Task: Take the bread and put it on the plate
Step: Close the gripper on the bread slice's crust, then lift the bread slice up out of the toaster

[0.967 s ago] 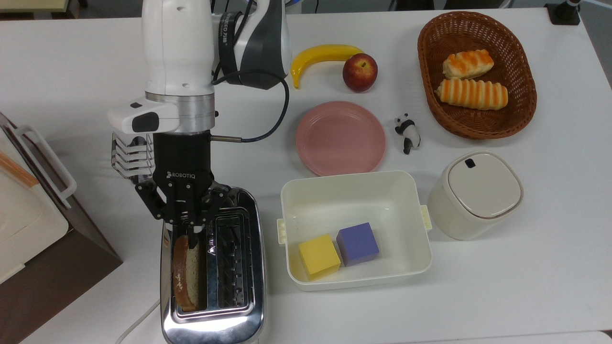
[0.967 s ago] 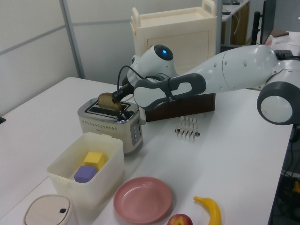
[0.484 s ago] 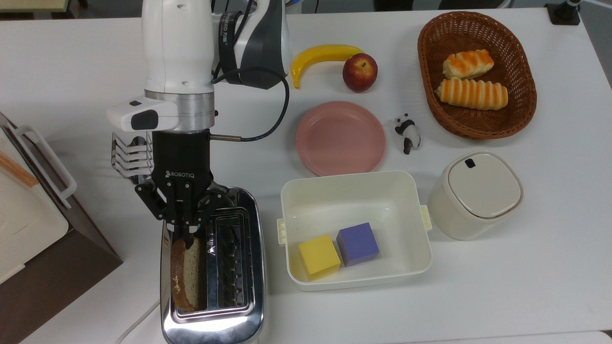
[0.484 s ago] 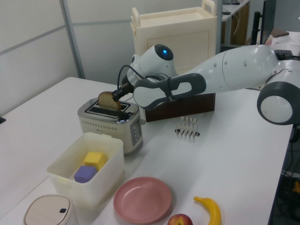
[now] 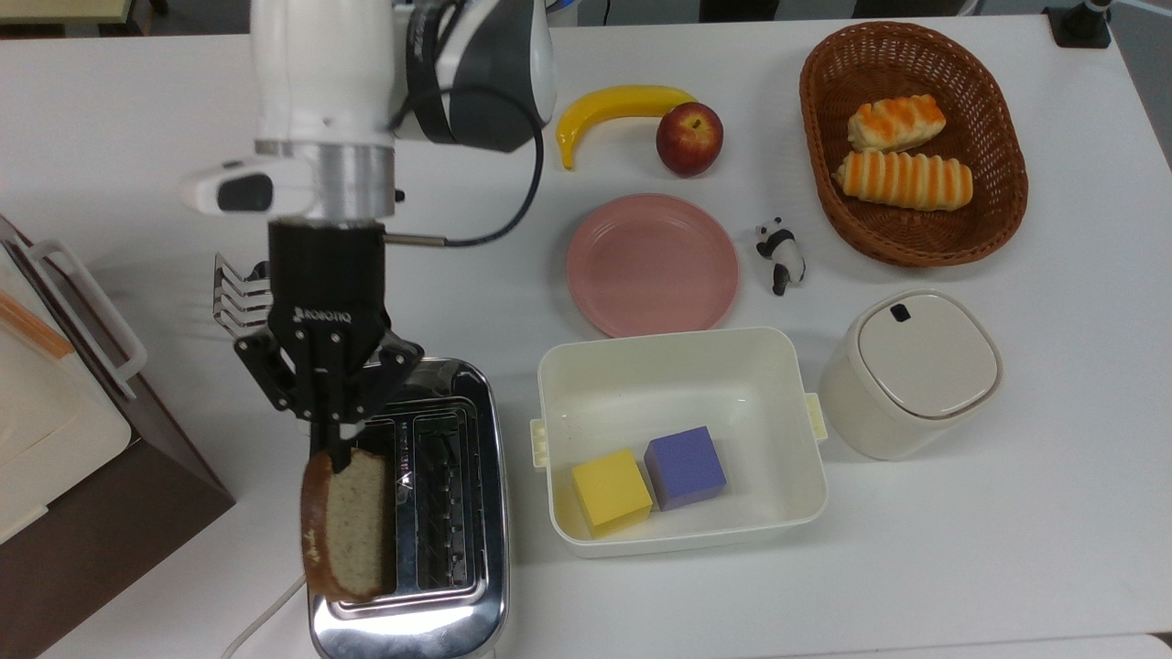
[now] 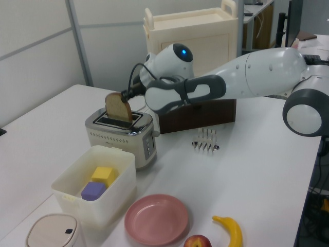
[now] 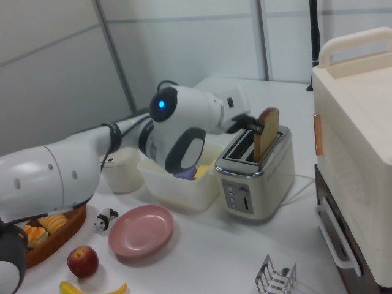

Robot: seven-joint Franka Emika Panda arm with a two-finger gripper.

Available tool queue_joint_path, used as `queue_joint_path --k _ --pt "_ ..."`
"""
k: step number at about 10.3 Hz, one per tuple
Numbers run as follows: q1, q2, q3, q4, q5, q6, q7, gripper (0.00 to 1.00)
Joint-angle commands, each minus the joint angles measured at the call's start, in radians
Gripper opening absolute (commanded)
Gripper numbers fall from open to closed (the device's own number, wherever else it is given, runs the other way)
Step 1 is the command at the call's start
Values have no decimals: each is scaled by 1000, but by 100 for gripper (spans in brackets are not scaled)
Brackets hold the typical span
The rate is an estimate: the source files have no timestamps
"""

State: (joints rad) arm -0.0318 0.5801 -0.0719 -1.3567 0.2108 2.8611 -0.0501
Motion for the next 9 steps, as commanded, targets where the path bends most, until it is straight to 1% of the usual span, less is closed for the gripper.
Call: queue_joint_path --k 1,2,4,5,6,7,9 --pt "-2 -109 1 -21 85 15 -5 0" --pt "0 -140 0 -19 116 14 1 0" --pt "1 -205 0 -31 119 -9 1 0" --pt "-2 -229 0 -38 119 -91 1 0" --pt "-2 -258 -12 -36 117 -205 -4 0" --pt "-5 -287 -15 -36 108 -333 -10 0" --pt "-23 -339 -16 -33 104 -620 -74 0"
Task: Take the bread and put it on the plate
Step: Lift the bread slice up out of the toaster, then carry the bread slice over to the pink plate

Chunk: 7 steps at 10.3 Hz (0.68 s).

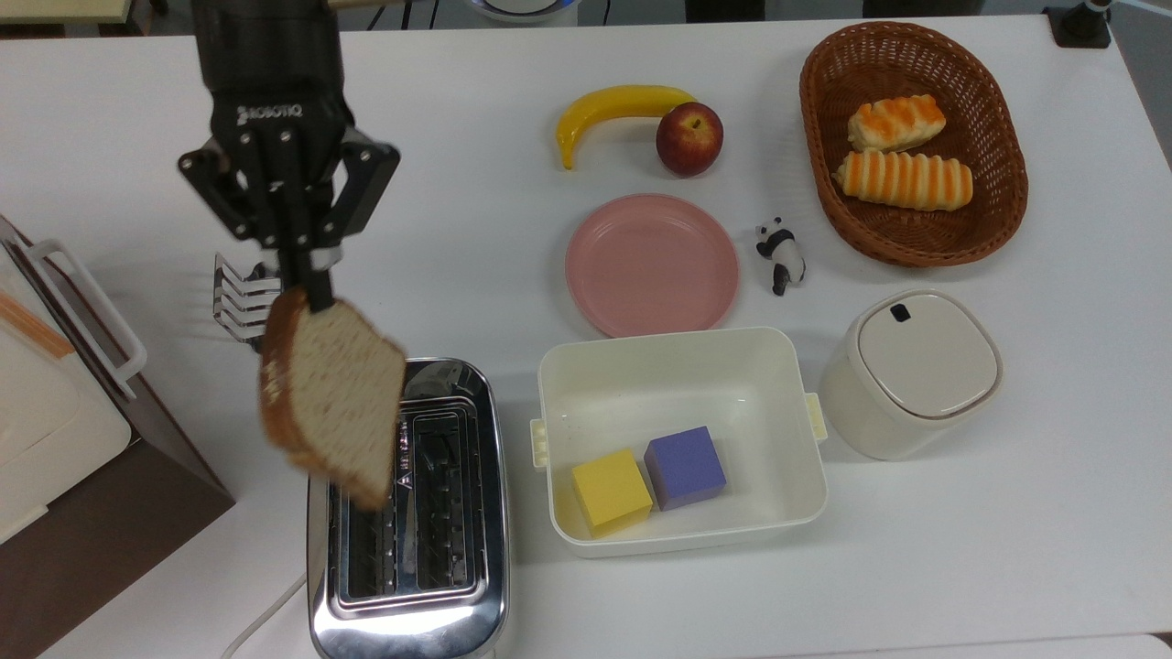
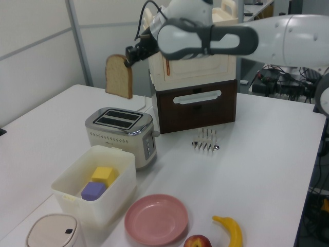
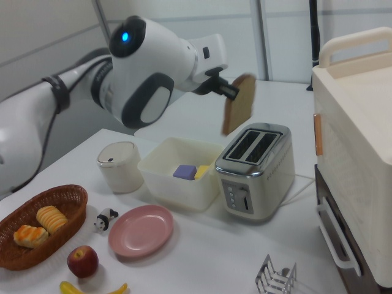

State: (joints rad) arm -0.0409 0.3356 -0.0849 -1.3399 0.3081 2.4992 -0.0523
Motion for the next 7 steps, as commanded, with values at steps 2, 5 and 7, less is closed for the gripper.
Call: queue_joint_path --k 2,5,7 --pt "-13 -118 -16 -44 3 -515 -156 0" --pt "-1 -119 -6 -47 -56 -696 -181 0" --pt "33 -109 -3 -59 -63 -746 -181 0"
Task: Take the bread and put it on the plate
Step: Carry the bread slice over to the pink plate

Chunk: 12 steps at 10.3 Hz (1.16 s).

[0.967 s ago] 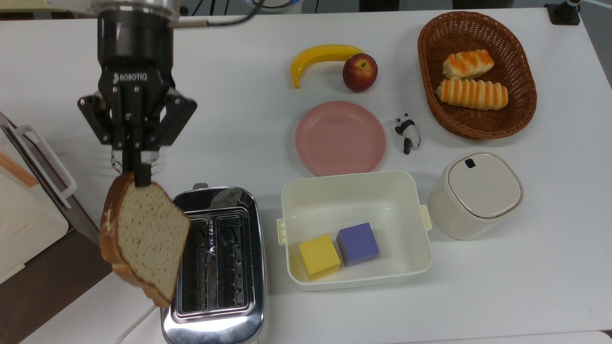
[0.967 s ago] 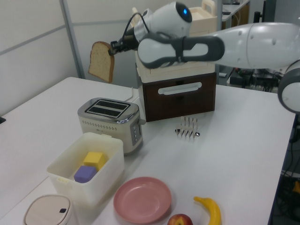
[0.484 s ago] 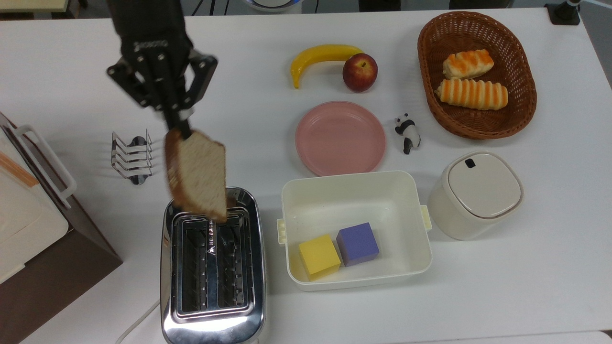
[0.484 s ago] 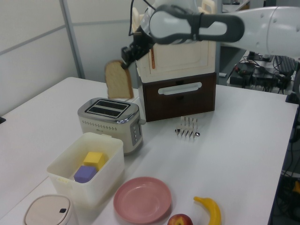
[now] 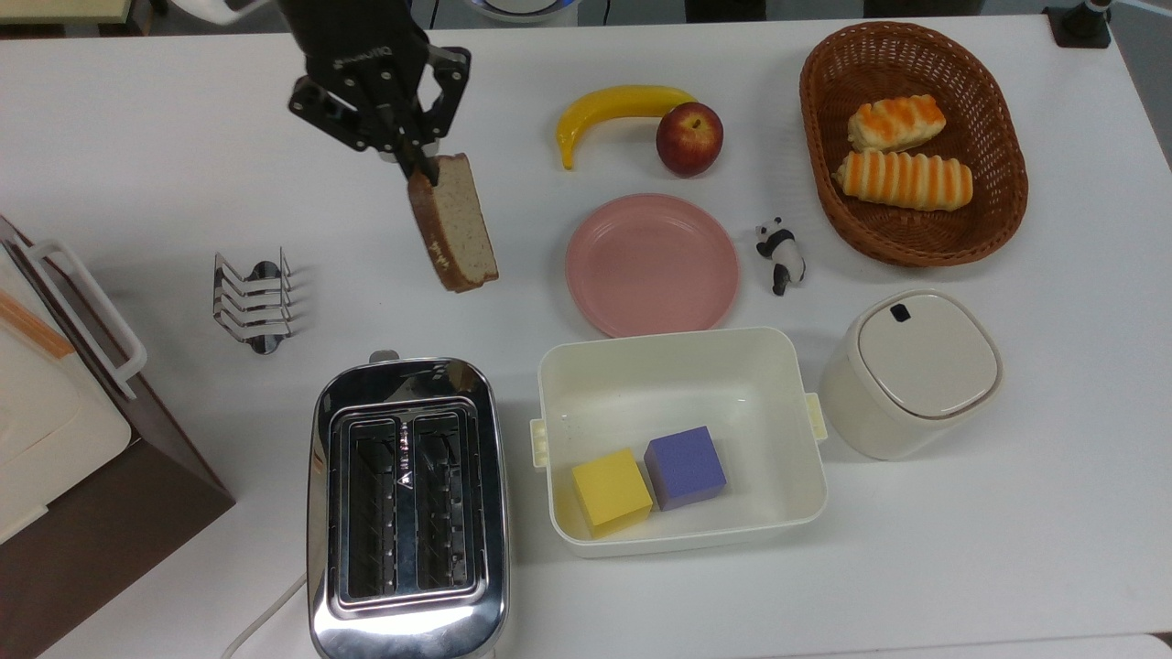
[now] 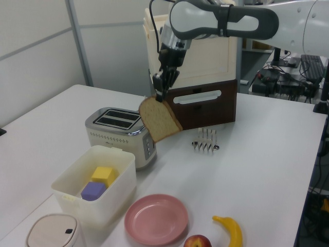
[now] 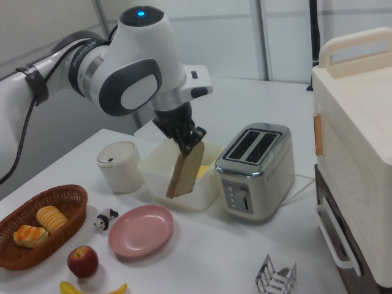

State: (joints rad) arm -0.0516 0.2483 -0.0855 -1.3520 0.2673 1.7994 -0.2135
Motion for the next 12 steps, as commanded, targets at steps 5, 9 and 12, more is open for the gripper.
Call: queue_joint_path --k 5,9,12 --pt "163 37 -3 -110 -75 -52 -9 0" --pt "226 57 -3 -153 -166 -60 14 0" --pt "243 60 -3 -168 -175 -61 26 0"
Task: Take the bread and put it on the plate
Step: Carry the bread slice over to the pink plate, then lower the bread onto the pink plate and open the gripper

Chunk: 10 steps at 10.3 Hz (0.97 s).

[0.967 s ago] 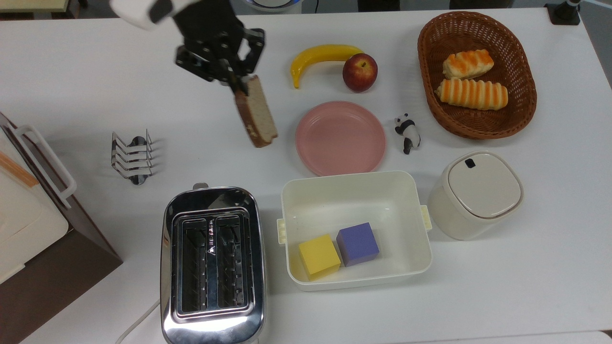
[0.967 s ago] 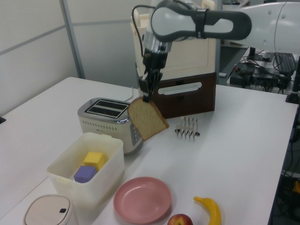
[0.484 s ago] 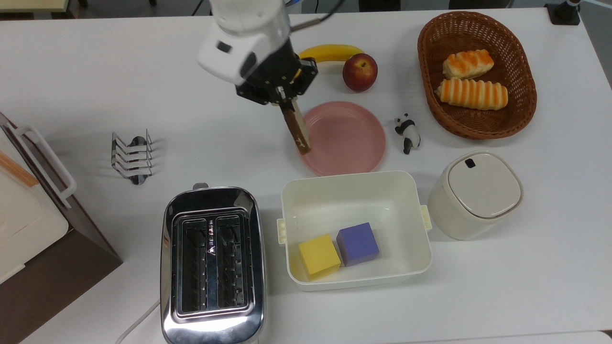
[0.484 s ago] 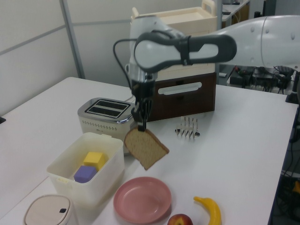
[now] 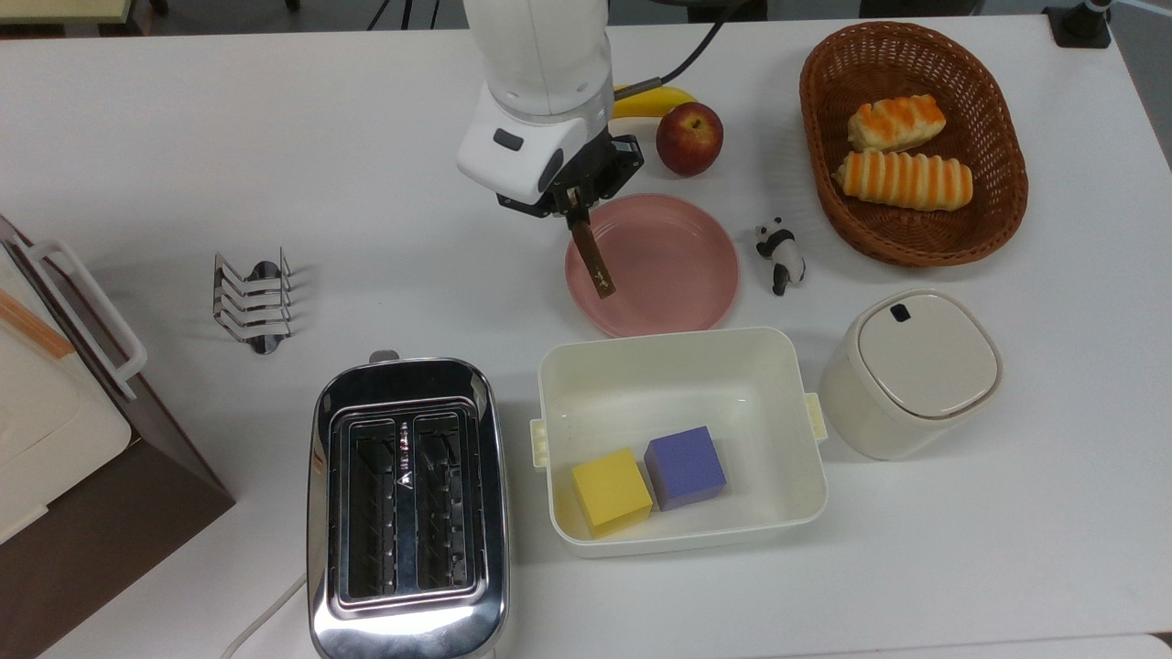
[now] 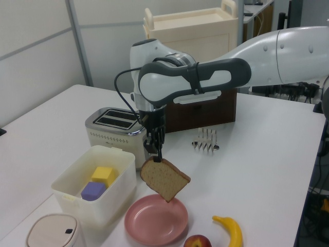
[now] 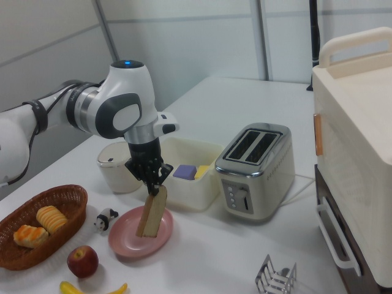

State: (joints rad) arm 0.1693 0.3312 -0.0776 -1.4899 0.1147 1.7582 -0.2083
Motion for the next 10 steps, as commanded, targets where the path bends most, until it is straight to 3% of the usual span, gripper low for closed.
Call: queue_joint_path --k 1,4,10 --pt "25 -23 -11 -30 -23 -22 21 0" --pt "65 -1 -11 -30 -56 -57 27 3" --pt "110 12 -10 -30 -56 -62 49 11"
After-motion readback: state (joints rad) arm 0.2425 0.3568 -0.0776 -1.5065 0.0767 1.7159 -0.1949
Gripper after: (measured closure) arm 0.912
